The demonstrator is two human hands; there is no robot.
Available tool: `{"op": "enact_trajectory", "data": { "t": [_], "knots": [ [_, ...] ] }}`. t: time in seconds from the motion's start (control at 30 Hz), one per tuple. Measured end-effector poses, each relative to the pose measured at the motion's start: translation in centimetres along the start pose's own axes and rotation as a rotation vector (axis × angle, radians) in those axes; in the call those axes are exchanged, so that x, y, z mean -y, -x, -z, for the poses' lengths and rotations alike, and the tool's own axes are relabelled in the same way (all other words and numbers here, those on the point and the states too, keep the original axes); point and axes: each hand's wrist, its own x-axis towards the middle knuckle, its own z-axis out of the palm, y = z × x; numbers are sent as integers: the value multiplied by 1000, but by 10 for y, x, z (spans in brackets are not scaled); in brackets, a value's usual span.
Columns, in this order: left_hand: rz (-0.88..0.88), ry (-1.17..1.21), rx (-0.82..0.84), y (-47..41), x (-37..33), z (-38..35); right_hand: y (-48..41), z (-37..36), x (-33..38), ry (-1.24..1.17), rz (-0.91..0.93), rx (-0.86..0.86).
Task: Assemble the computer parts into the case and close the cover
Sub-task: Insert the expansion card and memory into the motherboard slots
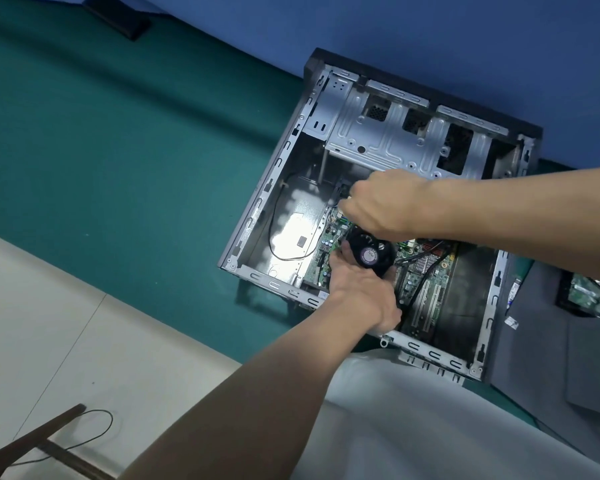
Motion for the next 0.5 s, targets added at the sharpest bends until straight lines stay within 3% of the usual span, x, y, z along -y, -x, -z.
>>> {"op": "enact_trajectory", "data": {
  "t": [0.07, 0.13, 0.27, 0.33, 0.43, 0.5],
  "knots": [
    [1, 8, 7, -1, -1, -1, -1, -6, -2, 119, 154, -72],
    [0, 6, 10, -1, 0, -1, -3, -7, 0, 70, 151, -74],
    [0, -5, 17, -1, 0, -3, -16, -6, -5, -617, -392, 20],
    [1, -14, 26, 0, 0, -1, -17, 0, -12, -823, -458, 109],
    [-5, 7, 21, 0, 0, 0, -12, 12, -4, -743, -342, 304],
    [-4, 6, 3, -1, 0, -2, -8, 15, 1, -417, -196, 286]
  ]
}}
